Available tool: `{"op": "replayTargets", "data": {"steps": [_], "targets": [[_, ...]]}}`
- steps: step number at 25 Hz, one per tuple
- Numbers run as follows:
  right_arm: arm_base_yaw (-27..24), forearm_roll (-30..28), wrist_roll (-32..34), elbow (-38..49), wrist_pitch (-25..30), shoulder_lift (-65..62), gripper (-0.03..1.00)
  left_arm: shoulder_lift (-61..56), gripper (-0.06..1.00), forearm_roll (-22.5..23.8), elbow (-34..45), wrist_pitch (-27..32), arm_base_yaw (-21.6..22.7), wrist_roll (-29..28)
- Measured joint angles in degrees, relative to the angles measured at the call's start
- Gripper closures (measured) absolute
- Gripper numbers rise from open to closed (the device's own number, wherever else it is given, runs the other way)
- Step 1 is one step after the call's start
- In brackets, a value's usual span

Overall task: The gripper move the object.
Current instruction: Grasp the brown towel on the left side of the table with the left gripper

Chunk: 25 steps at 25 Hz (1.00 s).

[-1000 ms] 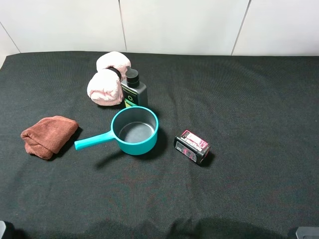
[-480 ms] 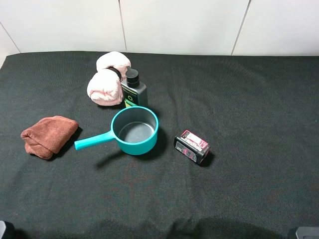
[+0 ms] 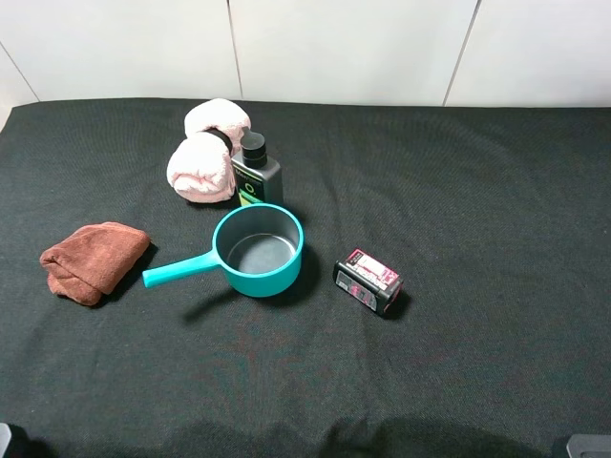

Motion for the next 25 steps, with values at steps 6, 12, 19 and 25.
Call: {"op": "replayTargets", "data": {"steps": [6, 12, 19, 25], "targets": [[0.0, 0.1, 0.0, 0.0, 0.0, 0.0, 0.27, 4.1, 0.18, 0.0, -1.3, -1.5, 0.0, 0.0], [0.0, 0.1, 0.0, 0.0, 0.0, 0.0, 0.27, 14.5, 0.18, -0.2, -3.4, -5.1, 0.0, 0.0], [0.0, 0.1, 0.0, 0.0, 0.0, 0.0, 0.27, 26.0, 0.18, -0.2, -4.9, -6.9, 0.0, 0.0], [0.0, 0.1, 0.0, 0.0, 0.0, 0.0, 0.27, 35.8, 0.18, -0.2, -7.1, -7.7, 0.0, 0.0]]}}
